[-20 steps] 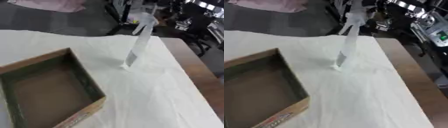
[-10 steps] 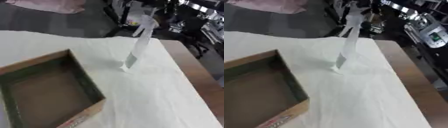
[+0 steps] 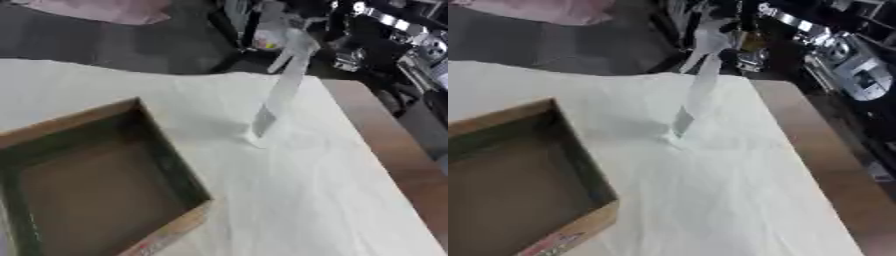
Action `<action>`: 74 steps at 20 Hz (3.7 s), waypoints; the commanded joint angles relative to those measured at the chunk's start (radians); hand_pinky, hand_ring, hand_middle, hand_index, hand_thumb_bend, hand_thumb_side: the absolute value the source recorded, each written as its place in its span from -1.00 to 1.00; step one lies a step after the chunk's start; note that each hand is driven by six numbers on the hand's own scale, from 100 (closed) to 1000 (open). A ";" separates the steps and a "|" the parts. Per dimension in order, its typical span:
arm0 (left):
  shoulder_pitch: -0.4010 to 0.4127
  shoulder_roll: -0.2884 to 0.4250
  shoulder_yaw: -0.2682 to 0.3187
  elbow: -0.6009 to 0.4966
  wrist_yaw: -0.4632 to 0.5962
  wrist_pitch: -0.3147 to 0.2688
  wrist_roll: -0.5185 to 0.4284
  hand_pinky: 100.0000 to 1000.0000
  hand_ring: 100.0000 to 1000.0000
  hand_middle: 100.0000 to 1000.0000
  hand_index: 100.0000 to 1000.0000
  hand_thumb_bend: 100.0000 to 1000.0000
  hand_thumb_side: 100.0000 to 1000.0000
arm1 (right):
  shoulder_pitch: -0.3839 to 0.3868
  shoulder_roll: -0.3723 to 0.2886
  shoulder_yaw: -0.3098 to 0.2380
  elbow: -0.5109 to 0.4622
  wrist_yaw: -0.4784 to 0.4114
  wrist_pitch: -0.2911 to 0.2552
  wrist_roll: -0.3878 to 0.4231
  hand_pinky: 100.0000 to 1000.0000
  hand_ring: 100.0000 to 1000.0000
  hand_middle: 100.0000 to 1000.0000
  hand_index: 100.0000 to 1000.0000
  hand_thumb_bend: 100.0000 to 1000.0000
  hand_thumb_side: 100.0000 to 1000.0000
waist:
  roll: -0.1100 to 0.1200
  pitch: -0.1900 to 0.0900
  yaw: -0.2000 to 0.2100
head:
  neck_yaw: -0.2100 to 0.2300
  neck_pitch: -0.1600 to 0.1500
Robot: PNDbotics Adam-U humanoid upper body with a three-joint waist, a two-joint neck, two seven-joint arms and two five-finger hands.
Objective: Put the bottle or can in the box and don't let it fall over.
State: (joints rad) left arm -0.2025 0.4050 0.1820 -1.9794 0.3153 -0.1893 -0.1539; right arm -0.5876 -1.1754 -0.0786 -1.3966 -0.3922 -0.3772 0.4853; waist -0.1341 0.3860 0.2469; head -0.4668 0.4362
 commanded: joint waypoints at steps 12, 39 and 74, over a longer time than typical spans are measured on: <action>-0.007 0.011 0.007 -0.021 -0.016 -0.007 -0.004 0.22 -0.24 0.26 0.59 -1.00 0.50 | 0.005 -0.035 -0.020 -0.005 -0.012 -0.007 -0.006 0.77 0.95 1.00 0.68 -0.44 -0.48 | 0.007 0.003 0.006 | -0.018 -0.037; -0.016 0.002 0.009 -0.021 -0.029 -0.002 -0.010 0.23 -0.25 0.26 0.59 -1.00 0.50 | 0.001 -0.010 -0.009 -0.020 -0.020 0.034 -0.043 0.72 0.83 0.98 0.64 -0.33 -0.62 | -0.012 0.025 0.020 | -0.036 -0.048; -0.020 -0.012 0.012 -0.021 -0.040 0.008 -0.014 0.24 -0.27 0.25 0.59 -1.00 0.51 | 0.002 0.016 0.006 -0.049 -0.158 0.105 -0.015 0.18 -0.07 0.23 -0.01 -1.00 -1.00 | -0.024 0.046 0.030 | -0.049 -0.059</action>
State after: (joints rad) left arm -0.2145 0.3852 0.1833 -1.9794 0.2800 -0.1836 -0.1671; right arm -0.5758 -1.1300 -0.0603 -1.4308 -0.5396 -0.2779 0.4731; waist -0.1625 0.4499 0.2780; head -0.5123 0.3926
